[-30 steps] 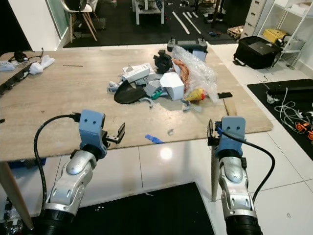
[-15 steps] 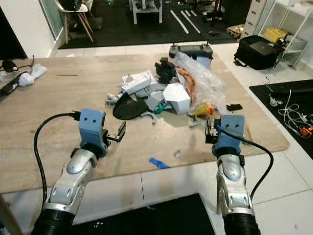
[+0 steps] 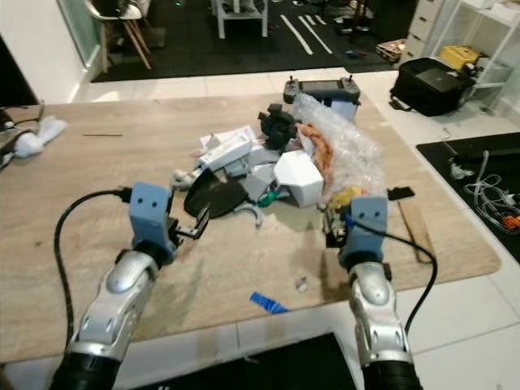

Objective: Picking trash to rubbish bin

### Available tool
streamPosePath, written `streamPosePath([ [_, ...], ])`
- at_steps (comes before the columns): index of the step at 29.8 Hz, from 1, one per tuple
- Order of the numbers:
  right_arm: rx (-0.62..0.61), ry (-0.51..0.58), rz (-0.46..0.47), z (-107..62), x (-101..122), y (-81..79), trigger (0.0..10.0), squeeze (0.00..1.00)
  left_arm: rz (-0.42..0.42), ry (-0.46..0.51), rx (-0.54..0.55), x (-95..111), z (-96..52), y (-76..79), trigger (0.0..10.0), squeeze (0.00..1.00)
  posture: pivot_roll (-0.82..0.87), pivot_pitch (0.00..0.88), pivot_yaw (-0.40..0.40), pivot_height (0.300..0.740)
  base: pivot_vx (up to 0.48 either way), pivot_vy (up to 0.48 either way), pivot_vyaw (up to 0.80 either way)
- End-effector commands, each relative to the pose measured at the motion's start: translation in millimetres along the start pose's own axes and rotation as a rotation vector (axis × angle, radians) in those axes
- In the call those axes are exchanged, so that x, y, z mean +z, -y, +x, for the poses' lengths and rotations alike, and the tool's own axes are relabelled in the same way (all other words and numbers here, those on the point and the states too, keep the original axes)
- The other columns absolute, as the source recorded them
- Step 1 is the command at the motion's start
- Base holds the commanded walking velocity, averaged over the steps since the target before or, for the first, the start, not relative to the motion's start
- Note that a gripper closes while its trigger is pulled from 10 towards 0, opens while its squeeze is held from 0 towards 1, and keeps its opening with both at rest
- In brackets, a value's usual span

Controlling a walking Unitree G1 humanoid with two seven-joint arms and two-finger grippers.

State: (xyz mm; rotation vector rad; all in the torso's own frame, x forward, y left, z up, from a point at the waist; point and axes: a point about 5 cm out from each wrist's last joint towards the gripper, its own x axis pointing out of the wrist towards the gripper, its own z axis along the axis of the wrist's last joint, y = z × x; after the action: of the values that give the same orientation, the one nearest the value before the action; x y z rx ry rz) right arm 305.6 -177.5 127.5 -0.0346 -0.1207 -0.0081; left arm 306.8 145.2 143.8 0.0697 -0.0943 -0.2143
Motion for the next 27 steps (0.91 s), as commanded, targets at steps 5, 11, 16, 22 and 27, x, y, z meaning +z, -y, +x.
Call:
streamPosePath([
  [5, -0.043, -0.03, 0.067, -3.0, -8, 7.4, 10.0, 1.0, 0.005, 0.002, -0.024, -1, -2.9, -0.4, 10.0, 0.0, -0.08, 0.104, -0.008, 0.74, 0.0, 0.0, 0.0],
  [11, -0.052, -0.068, 0.117, 0.2, -16, 12.3, 10.0, 1.0, 0.005, 0.01, -0.039, 1, -0.9, 0.8, 10.0, 0.0, -0.08, 0.112, -0.006, 0.74, 0.0, 0.0, 0.0],
  [16, -0.065, -0.098, 0.138, 9.2, -21, 18.2, 10.0, 0.51, 0.015, 0.019, -0.095, 6, 1.8, 5.0, 10.0, 0.0, -0.06, 0.137, 0.006, 0.74, 0.0, 0.0, 0.0],
  [22, -0.062, -0.13, 0.137, 18.7, -25, 23.2, 10.0, 0.0, 0.011, 0.016, -0.104, 6, 0.8, 3.9, 10.0, 0.0, -0.06, 0.148, 0.015, 0.74, 0.0, 0.0, 0.0],
  [27, -0.047, -0.19, 0.117, 22.7, -31, 21.7, 10.0, 0.0, 0.019, 0.01, -0.111, 5, 1.2, 4.2, 10.0, 0.0, -0.06, 0.153, 0.017, 0.74, 0.0, 0.0, 0.0],
])
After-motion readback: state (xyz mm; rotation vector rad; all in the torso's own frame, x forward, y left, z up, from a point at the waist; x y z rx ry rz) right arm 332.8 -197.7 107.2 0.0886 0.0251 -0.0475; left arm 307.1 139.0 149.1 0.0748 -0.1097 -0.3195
